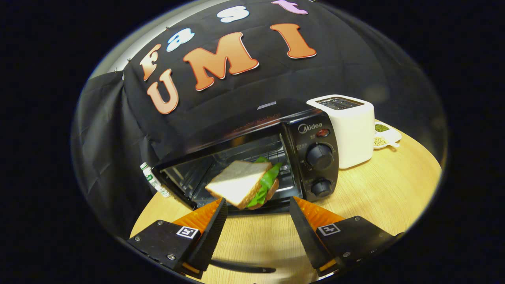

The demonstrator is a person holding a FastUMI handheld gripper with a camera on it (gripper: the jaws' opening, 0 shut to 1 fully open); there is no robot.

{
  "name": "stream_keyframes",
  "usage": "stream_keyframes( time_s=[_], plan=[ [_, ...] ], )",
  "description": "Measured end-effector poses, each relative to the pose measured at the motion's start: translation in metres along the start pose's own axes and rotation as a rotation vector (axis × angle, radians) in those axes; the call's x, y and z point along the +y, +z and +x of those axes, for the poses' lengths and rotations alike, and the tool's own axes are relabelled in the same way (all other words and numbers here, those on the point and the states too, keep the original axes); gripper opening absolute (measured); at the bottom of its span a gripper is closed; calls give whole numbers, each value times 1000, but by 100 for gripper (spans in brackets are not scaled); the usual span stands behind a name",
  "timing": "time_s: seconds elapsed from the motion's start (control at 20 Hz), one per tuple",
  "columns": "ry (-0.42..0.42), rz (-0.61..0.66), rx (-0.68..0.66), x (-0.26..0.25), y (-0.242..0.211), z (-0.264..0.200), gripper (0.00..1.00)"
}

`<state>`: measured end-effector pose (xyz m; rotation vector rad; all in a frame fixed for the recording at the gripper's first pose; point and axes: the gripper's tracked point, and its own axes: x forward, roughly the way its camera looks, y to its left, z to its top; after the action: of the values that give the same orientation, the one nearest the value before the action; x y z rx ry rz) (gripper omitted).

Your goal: Open the toaster oven, put the food inside, and close the toaster oven door.

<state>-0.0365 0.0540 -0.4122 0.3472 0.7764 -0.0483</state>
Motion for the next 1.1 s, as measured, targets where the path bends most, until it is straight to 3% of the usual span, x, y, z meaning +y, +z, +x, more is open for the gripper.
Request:
stream_keyframes(
  time_s=[0.3,0.55,0.75,1.1],
  plan=[
    [77,-90,87,8,-49,-52,95],
    [82,-138,198,7,-95,-66,95],
    [53,-197,254,3,-123,-64,95],
    [34,-314,291,13,-128,-40,95]
  ],
)
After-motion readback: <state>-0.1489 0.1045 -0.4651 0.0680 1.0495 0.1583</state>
